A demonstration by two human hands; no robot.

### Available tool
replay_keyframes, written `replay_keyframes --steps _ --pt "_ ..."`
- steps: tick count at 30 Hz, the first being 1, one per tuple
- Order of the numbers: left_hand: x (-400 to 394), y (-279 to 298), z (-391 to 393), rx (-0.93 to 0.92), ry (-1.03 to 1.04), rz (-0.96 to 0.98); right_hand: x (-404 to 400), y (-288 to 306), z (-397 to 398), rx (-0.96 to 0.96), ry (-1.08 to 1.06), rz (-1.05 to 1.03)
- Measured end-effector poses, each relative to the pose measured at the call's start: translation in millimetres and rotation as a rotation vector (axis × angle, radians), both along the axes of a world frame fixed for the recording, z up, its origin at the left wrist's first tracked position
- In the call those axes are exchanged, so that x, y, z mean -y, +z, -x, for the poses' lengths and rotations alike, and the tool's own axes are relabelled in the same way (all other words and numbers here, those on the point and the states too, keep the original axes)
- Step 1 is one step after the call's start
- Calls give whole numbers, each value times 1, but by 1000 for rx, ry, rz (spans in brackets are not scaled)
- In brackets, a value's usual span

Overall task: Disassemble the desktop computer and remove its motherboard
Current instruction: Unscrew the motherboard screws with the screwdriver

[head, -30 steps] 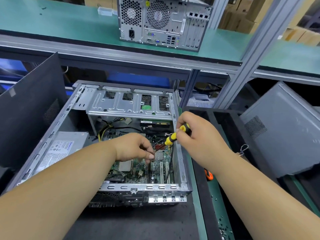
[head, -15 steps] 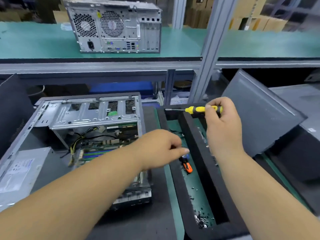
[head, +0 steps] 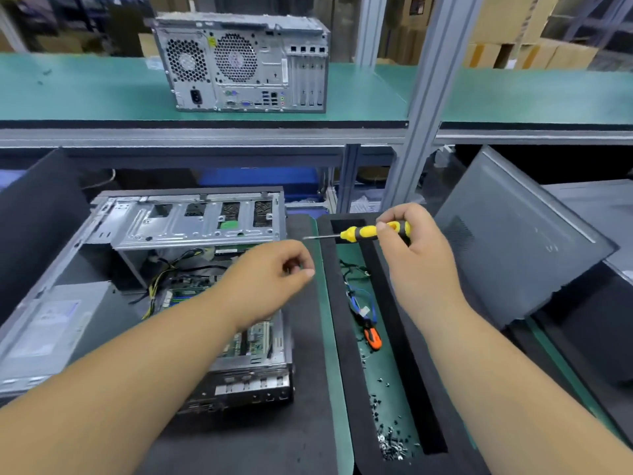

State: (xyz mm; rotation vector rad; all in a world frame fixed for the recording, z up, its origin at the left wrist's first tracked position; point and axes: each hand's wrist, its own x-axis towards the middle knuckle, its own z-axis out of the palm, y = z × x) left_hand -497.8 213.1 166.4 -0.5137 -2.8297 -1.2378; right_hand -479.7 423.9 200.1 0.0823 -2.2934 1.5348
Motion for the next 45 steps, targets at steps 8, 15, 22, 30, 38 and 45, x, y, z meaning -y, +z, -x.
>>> replay_keyframes --steps 8,15,22,30,38,45 --pt "79 -10 -10 156 123 186 56 3 11 3 369 -372" --pt "105 -20 0 358 -84 527 106 4 23 -10 703 -1012" --pt "89 -23 29 651 -459 686 130 -8 37 107 922 -1180" --pt "77 -59 48 808 -787 588 129 -25 47 170 1034 -1226" --pt "76 -68 49 904 -903 498 130 -34 57 119 1082 -1283" --pt "78 -71 51 910 -806 554 131 -40 59 151 1126 -1300"
